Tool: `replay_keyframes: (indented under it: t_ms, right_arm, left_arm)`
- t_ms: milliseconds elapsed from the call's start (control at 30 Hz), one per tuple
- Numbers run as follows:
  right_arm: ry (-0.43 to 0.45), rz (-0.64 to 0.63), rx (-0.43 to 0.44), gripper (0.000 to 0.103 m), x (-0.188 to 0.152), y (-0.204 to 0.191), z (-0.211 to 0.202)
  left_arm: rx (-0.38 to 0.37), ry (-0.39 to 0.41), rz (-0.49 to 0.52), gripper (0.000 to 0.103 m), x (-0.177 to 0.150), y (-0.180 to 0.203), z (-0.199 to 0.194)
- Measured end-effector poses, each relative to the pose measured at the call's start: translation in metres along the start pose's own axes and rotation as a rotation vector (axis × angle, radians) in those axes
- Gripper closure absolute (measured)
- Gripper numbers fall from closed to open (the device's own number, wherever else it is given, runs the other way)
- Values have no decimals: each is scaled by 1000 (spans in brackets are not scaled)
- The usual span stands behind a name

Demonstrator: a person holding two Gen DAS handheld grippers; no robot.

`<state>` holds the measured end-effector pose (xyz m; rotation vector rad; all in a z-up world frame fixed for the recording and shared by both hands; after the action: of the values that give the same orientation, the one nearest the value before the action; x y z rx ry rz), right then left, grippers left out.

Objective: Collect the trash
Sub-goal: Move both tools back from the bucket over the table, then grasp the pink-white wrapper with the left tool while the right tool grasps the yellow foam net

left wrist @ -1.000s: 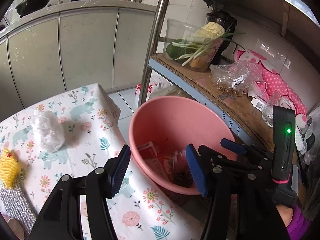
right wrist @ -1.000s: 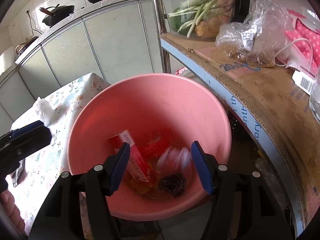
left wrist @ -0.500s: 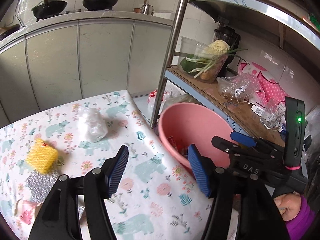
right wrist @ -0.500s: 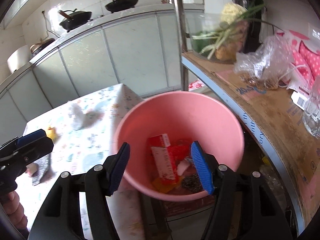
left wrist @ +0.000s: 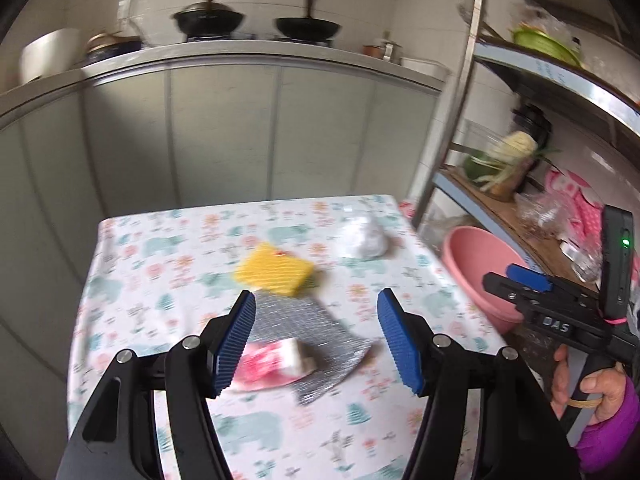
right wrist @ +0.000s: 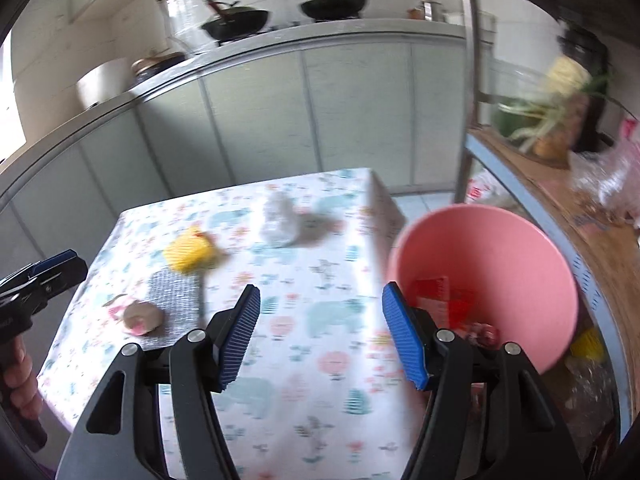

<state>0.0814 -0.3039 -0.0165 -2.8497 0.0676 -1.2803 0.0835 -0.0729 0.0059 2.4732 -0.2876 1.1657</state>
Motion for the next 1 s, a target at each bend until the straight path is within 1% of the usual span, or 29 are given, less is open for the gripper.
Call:
replay_keyframes:
  t_ms: [100, 233, 300, 433, 533, 733, 767, 800, 867, 1000]
  right_arm:
    - [10, -23, 24, 39, 0, -18, -7]
    - [0, -56, 45, 39, 0, -38, -7]
    - [-7, -70, 60, 39, 2, -44, -3]
    - [-22, -111, 91, 39, 5, -64, 7]
    - [-21, -146, 108, 39, 10, -80, 14]
    - [-25, -192, 132, 39, 22, -106, 33]
    - [-29, -205, 135, 39, 24, -111, 38]
    - [-33, -214, 136, 39, 26, -115, 42]
    - [-42, -231, 141, 39, 28, -122, 51]
    - [-76, -261, 174, 39, 33, -136, 71]
  left_arm:
    - [24, -5, -84, 41, -9, -29, -16]
    - [31, -29, -151, 41, -24, -60, -22]
    - [19, -50, -186, 41, -31, -70, -18]
    - [-9, -91, -226, 41, -40, -76, -3]
    - [-47, -124, -276, 44, -43, -83, 12]
    - [-100, -167, -354, 53, -47, -96, 36]
    - [-107, -181, -366, 57, -49, -98, 41]
    - [-113, -190, -375, 65, -50, -100, 44]
    - [-127, -202, -390, 75, -52, -105, 50]
    - [-140, -175, -398, 79, -50, -111, 48]
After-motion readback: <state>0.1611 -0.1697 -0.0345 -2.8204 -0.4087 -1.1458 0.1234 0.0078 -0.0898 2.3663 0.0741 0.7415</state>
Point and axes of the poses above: each gripper's, at about its wrist camera, not at the fingertips, and z roughly the way its jaws point, y to its right, x to its top, the point moved 3 cm from there along z, roughly the way its jaws point, and after that the axes turned 11 degrees about -x, right-handed, at the moved point
